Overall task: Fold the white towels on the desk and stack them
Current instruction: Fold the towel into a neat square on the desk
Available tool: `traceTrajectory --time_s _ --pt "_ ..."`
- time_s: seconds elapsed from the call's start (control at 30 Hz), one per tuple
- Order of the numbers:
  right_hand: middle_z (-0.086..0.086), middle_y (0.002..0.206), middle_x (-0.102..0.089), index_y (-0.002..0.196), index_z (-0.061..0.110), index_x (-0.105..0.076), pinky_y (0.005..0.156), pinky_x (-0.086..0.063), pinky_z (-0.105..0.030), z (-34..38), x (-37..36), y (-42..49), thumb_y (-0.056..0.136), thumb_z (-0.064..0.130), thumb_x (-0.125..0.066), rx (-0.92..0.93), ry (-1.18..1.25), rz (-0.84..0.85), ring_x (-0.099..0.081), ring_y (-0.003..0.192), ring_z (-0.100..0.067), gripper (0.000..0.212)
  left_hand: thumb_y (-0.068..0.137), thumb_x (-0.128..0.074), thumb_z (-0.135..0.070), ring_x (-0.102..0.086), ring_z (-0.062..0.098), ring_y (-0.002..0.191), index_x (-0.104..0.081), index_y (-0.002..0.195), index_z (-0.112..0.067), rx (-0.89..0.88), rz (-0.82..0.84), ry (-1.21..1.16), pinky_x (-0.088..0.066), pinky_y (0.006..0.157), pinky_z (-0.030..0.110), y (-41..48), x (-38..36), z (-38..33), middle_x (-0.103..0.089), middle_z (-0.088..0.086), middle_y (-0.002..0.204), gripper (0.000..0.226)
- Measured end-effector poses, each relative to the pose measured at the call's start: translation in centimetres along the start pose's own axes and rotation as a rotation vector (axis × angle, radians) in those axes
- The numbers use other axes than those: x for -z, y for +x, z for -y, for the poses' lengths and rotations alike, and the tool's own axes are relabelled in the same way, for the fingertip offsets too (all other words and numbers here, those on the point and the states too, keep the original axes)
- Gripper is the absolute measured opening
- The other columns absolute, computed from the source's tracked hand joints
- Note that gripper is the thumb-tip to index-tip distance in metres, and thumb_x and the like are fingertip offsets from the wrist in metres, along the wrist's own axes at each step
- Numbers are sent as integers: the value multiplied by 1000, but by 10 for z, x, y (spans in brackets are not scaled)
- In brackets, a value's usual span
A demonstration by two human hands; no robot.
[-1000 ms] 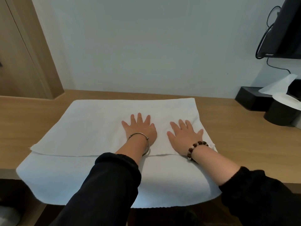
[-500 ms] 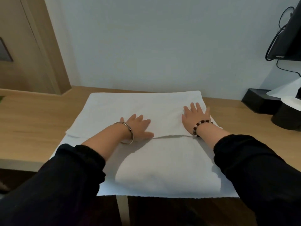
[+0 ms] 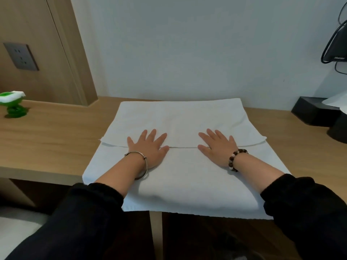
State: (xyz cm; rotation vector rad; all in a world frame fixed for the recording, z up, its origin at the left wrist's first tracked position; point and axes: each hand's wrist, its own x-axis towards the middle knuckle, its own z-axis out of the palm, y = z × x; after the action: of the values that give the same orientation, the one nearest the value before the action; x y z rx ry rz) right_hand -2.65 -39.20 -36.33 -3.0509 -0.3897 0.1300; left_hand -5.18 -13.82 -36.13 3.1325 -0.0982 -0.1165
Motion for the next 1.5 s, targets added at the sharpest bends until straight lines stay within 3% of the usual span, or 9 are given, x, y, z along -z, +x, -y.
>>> traceTrajectory --time_s 0.33,0.5,0.6,0.7,0.83,1.0,1.13,1.3,1.5 --pt "7 160 -3 151 32 -12 115 -9 -52 -17 29 37 90 68 -31 7 34 73 -3 146 -19 73 95 -22 -59 -12 22 144 -14 146 -43 -54 23 11 -17 109 57 45 22 -1 -14 -8 157 54" --pt "-9 138 -48 142 15 -32 101 -40 -40 -15 50 28 100 46 -34 93 -120 40 -48 122 -28 53 101 -27 -35 -56 32 102 -31 135 -24 -203 -46 85 -47 86 42 36 45 17 -51 9 121 36" --pt "-13 122 -58 147 18 -22 87 -45 -35 -19 55 25 101 31 -33 105 -178 37 -56 105 -31 49 100 -32 -28 -57 32 104 -31 140 -27 -117 -43 47 -45 89 40 31 48 27 -54 8 122 39" --pt "-12 136 -46 150 27 -9 80 -35 -30 -21 55 24 98 21 -32 88 -127 77 -51 107 -28 57 99 -37 -20 -56 28 112 -49 129 -19 85 -105 70 -44 89 36 26 49 36 -58 6 123 32" --pt "-1 148 -30 150 31 -1 82 -46 -37 -27 58 28 84 16 -62 9 -272 63 -45 123 -26 91 94 -35 -4 -50 29 120 -50 130 -21 168 -113 84 -42 100 46 29 48 46 -52 6 132 43" --pt "0 77 -49 108 13 -50 63 -38 -29 -23 69 22 88 5 -46 -144 -310 -211 -51 74 -22 21 84 -38 7 -55 32 109 -54 124 -17 178 -301 -46 -45 87 38 28 66 45 -58 11 121 49" --pt "-6 87 -63 89 11 -57 63 -35 -30 -17 88 6 87 -5 -41 -181 -334 -511 -59 81 -24 24 80 -41 10 -59 31 102 -59 118 -15 147 -528 -72 -42 84 36 12 79 45 -63 11 114 49" --pt "-18 76 -61 76 1 -61 63 -27 -34 -18 102 -34 75 -13 -44 -135 -228 -746 -57 74 -33 22 78 -44 13 -54 25 117 -63 120 -16 93 -716 -180 -25 108 44 -27 81 53 -62 6 124 54" --pt "-17 78 -64 77 2 -63 69 -35 -36 -12 56 -99 75 -5 -49 -183 -151 -632 -60 78 -34 16 68 -48 22 -53 31 123 -70 107 -6 -102 -666 -85 -19 109 55 -92 36 49 -64 11 122 52"
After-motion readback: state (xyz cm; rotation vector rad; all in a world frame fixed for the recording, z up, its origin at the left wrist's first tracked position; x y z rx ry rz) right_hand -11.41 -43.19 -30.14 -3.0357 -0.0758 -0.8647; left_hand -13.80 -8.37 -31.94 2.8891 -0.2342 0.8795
